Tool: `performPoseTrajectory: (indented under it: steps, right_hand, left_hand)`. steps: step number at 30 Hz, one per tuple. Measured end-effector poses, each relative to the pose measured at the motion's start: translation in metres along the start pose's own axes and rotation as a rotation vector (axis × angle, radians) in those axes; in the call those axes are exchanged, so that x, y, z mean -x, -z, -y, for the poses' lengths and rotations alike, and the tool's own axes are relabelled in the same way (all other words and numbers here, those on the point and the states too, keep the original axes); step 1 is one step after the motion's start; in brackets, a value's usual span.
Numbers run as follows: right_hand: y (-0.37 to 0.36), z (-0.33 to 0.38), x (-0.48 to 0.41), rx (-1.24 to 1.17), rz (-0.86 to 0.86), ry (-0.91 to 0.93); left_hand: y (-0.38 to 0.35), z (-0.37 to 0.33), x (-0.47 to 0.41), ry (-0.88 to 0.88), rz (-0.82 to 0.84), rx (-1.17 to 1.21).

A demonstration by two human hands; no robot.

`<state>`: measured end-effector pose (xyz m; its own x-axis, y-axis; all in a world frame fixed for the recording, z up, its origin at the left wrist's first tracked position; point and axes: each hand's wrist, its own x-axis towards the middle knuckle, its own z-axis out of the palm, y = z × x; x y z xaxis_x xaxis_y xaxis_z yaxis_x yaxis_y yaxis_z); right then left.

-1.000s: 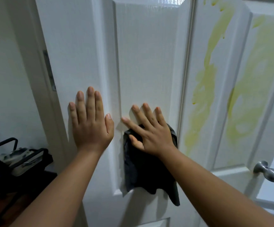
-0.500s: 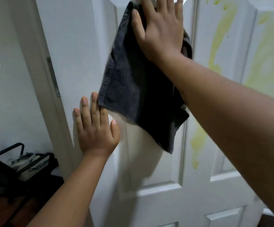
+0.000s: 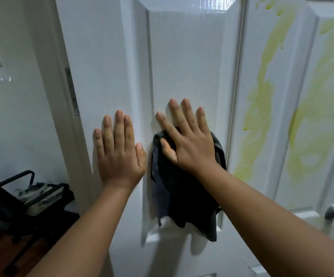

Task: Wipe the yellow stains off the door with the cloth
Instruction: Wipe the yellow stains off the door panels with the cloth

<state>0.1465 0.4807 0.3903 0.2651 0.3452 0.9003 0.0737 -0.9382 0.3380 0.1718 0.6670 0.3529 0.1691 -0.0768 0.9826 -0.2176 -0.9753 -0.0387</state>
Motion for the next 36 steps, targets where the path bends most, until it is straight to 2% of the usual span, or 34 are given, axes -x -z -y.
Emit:
performPoseTrajectory:
  steps: [3,8,12,15,19,23,25,26,31,33,36]
  right_hand:
    - [-0.01,-0.009,0.036,0.005,-0.012,0.092]
    - [-0.02,0.003,0.073,-0.006,-0.015,-0.107]
    - [-0.028,0.017,0.095,-0.066,-0.099,0.056]
    - [-0.025,0.014,0.094,-0.153,-0.164,0.063]
    - [-0.007,0.013,0.071,-0.143,-0.146,-0.097]
    - [0.028,0.008,0.034,-0.19,0.038,-0.15]
    - [0.052,0.003,0.014,-0.326,0.132,-0.311]
    - [0.059,0.0,0.006,-0.434,0.107,-0.404]
    - [0.087,-0.021,-0.057,-1.149,-0.156,-0.888]
    - [0.093,-0.032,-0.084,-1.126,-0.235,-0.768]
    - [0.088,-0.049,-0.121,-0.908,-0.176,-0.265]
  left_hand:
    - [0.0,0.0,0.001,0.0,0.0,-0.008]
    - [-0.001,-0.001,0.001,-0.002,0.014,-0.019]
    - [-0.001,0.0,0.002,-0.003,0.009,-0.02]
    - [-0.001,-0.001,0.001,-0.01,0.002,-0.021]
    - [-0.001,-0.001,0.001,0.003,0.008,-0.032]
    - [0.005,-0.002,-0.001,0.025,0.048,-0.049]
    - [0.012,-0.003,-0.003,0.025,0.09,-0.031]
    - [0.016,-0.003,-0.005,0.034,0.106,-0.014]
    - [0.046,-0.005,-0.04,0.107,0.09,0.06]
    - [0.055,-0.008,-0.066,0.126,0.059,0.051]
    - [0.062,-0.011,-0.103,0.13,0.049,0.029]
